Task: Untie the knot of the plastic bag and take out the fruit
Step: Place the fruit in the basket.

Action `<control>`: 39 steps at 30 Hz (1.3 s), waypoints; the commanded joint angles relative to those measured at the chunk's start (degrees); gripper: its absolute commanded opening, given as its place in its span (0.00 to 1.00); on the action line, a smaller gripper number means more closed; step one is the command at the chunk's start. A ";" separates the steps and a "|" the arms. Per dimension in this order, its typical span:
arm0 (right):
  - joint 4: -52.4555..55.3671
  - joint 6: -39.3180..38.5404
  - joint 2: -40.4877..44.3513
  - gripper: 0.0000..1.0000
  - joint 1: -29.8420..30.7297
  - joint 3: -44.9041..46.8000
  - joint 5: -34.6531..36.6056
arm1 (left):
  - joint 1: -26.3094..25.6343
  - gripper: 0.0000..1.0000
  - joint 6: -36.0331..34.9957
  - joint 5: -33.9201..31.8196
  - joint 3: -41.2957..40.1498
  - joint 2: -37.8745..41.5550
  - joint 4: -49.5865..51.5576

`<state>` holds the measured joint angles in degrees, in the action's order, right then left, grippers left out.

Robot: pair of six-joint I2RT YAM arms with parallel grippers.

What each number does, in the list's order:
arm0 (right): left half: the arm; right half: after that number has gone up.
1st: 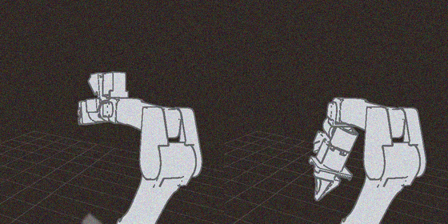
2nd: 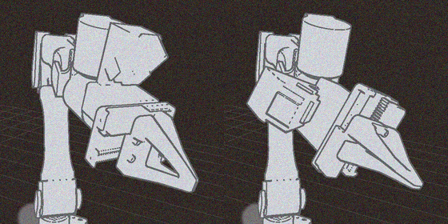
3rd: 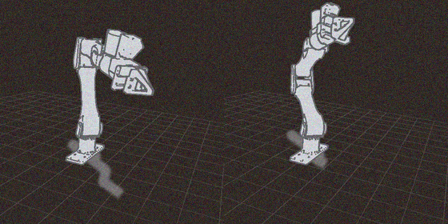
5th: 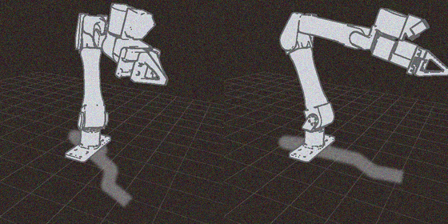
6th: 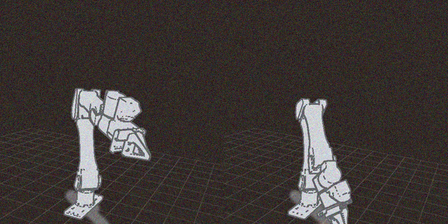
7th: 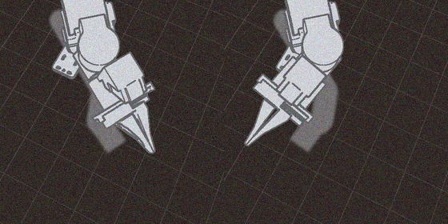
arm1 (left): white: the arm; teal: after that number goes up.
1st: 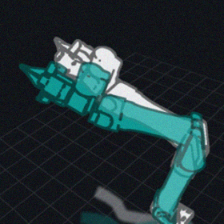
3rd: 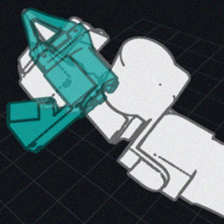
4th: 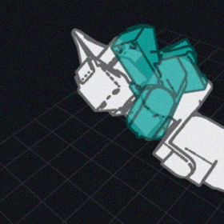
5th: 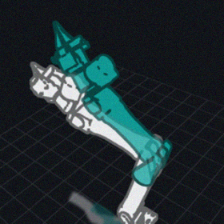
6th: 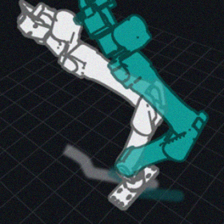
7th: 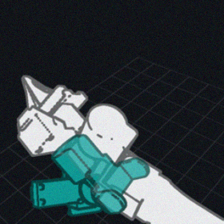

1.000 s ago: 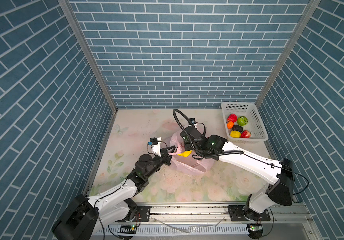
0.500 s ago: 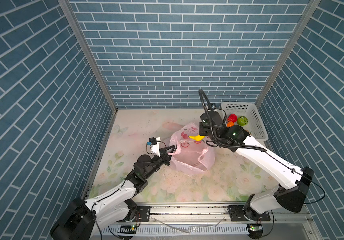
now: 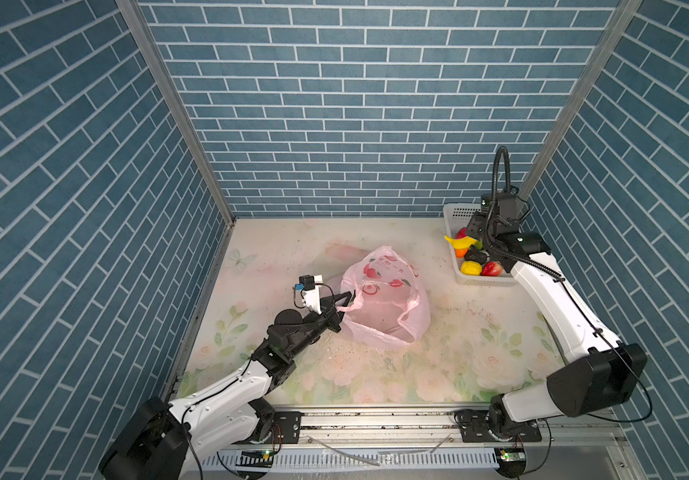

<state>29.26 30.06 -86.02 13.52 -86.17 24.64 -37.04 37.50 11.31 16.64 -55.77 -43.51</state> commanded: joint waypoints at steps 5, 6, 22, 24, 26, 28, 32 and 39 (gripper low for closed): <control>-3.13 1.33 -12.10 0.00 -11.79 -2.95 -7.77 | 0.26 0.05 -0.81 0.55 0.53 0.93 -0.26; -2.85 1.81 -14.25 0.00 -13.33 -3.92 -9.17 | 0.29 0.05 -0.80 0.74 0.54 0.92 -0.33; 5.73 1.62 -28.55 0.57 -20.18 -17.36 -14.27 | 0.30 0.05 -0.92 1.17 1.40 1.19 0.43; 5.95 1.49 -28.03 0.61 -20.15 -17.43 -14.35 | 0.25 0.05 -1.04 1.17 1.42 1.30 0.61; 6.16 1.27 -27.42 0.62 -20.20 -17.25 -14.54 | 0.28 0.05 -1.03 1.20 1.43 1.28 0.62; 5.92 1.39 -26.31 0.63 -20.02 -16.49 -15.55 | 0.27 0.05 -1.14 1.26 1.55 1.50 0.86; 5.36 1.36 -23.24 0.63 -18.88 -14.35 -17.33 | 0.24 0.05 -1.27 1.35 1.74 1.88 1.73; 6.36 0.98 -15.13 0.64 -12.55 -9.84 -22.02 | 0.27 0.05 -2.34 1.09 2.73 3.00 4.17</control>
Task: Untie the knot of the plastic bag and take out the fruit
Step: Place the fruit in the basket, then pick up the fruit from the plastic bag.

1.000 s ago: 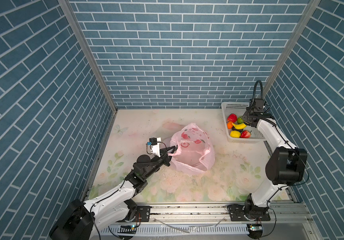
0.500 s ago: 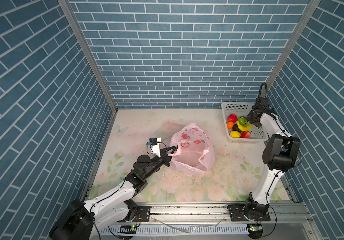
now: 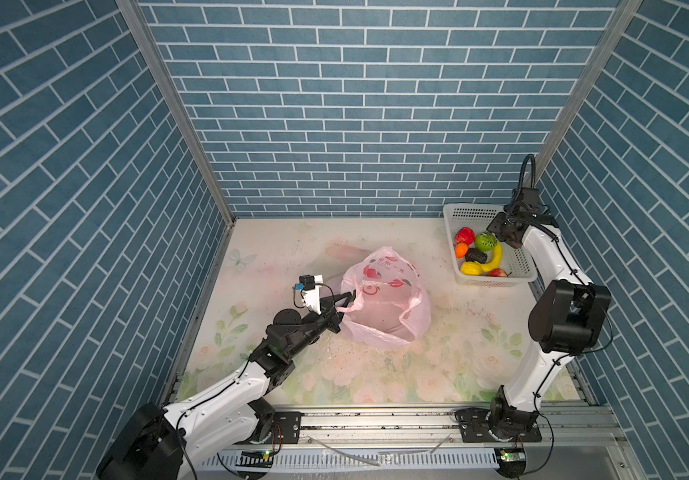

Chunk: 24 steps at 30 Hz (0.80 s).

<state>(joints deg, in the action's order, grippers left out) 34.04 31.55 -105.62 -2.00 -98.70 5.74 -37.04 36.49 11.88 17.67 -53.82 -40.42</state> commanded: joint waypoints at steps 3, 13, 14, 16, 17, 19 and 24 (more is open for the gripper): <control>2.71 -0.53 8.21 0.64 7.88 5.00 -5.99 | 0.30 0.05 -1.75 0.41 2.34 1.51 2.54; 7.35 0.04 18.56 0.64 29.15 5.29 -14.07 | 0.30 0.05 -3.73 0.24 4.21 4.05 10.38; 7.35 0.18 18.77 0.64 31.04 5.44 -14.32 | 0.30 0.05 -3.71 0.09 4.25 4.16 10.58; 7.41 0.05 18.71 0.64 34.76 5.51 -15.04 | 0.30 0.05 -3.85 -0.10 4.43 4.21 10.87; 7.44 0.00 18.32 0.64 36.40 5.59 -15.34 | 0.30 0.05 -4.05 -0.35 4.47 4.18 10.93; 7.44 -0.38 17.52 0.64 39.01 5.82 -15.80 | 0.30 0.05 -3.99 -1.00 4.49 4.17 10.85; 6.21 -2.89 16.35 0.63 43.95 8.86 -15.87 | 0.30 0.05 -4.23 -2.47 4.66 4.10 10.22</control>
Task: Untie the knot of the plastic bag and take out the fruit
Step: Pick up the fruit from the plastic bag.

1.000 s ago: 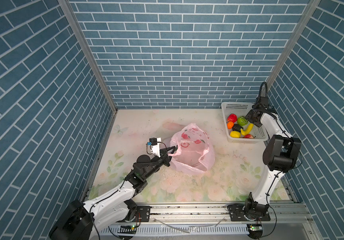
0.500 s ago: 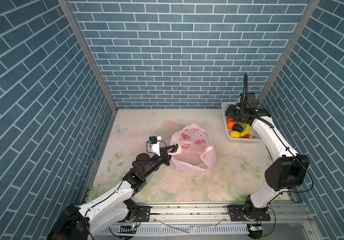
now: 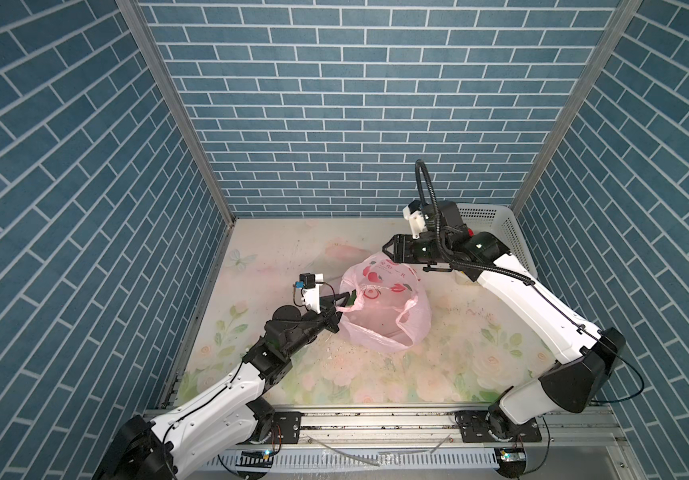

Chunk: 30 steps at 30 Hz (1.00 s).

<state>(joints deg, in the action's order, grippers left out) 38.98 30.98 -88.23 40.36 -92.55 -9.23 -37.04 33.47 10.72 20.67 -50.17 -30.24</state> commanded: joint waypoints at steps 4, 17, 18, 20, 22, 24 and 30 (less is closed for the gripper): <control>1.08 -5.95 -1.90 0.62 5.51 4.79 0.54 | 0.33 0.05 -1.14 -1.56 1.84 -0.16 -1.08; -1.44 -14.27 -3.57 0.72 12.73 18.54 2.34 | 1.60 0.05 1.02 -1.12 1.84 -2.52 -7.37; -2.10 -14.57 -3.98 0.72 12.84 19.51 1.96 | 1.70 0.05 1.13 -0.84 1.96 -2.86 -7.77; -3.25 -14.98 -4.84 0.72 12.81 20.92 1.63 | 1.92 0.05 1.33 -0.40 2.36 -3.31 -8.50; -4.62 -15.33 -5.87 0.71 12.81 22.26 1.14 | 2.27 0.05 1.33 0.14 3.17 -3.79 -8.82; -6.33 -15.26 -7.10 0.70 12.81 23.54 0.36 | 2.71 0.05 1.33 0.90 3.95 -4.41 -9.33; -11.67 -13.81 -11.88 0.68 12.83 24.99 -4.10 | 3.29 0.05 2.11 3.62 6.28 -7.73 -11.34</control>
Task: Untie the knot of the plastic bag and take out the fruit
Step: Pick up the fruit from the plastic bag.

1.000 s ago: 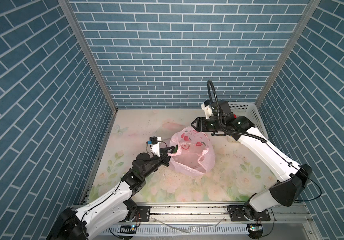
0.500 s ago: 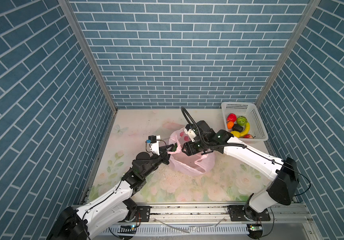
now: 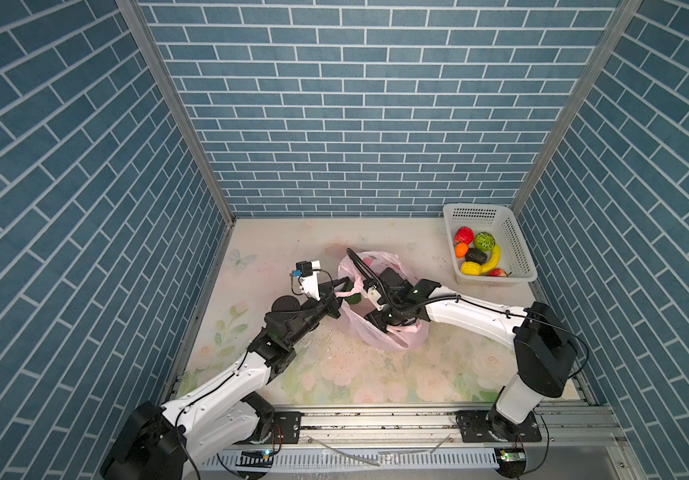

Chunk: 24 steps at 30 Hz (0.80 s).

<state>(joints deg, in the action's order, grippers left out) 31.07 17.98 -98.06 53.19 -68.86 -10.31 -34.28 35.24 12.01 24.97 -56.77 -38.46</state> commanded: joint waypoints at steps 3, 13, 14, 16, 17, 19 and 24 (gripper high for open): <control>-5.80 0.42 -3.91 0.68 0.01 0.29 -4.82 | 0.62 0.05 0.81 3.78 3.12 -3.49 -4.49; -14.39 18.30 -9.92 0.75 -1.16 -7.38 -4.06 | 0.53 0.05 4.39 9.81 1.39 -4.43 -3.83; -15.70 20.40 -10.25 0.75 -1.41 -7.44 -3.22 | 0.53 0.05 4.14 9.89 0.91 -3.27 -2.19; -18.72 25.41 -10.87 0.76 -2.07 -7.06 -1.07 | 0.53 0.05 3.46 10.06 -0.51 0.20 1.76; -20.14 27.27 -11.03 0.77 -2.37 -6.72 -0.29 | 0.58 0.05 2.95 10.19 -1.08 1.60 3.69; -24.45 31.97 -11.42 0.77 -3.22 -5.61 0.36 | 0.62 0.05 1.78 10.77 -2.30 4.61 8.35; -35.12 41.13 -13.58 0.78 -3.41 -3.58 1.28 | 0.84 0.04 1.06 13.32 -5.52 8.45 13.17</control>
<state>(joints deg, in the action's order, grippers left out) 4.82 49.34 -109.69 49.71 -73.38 -11.25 -33.65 37.63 22.57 21.28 -49.58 -30.15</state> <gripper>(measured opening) 0.777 0.048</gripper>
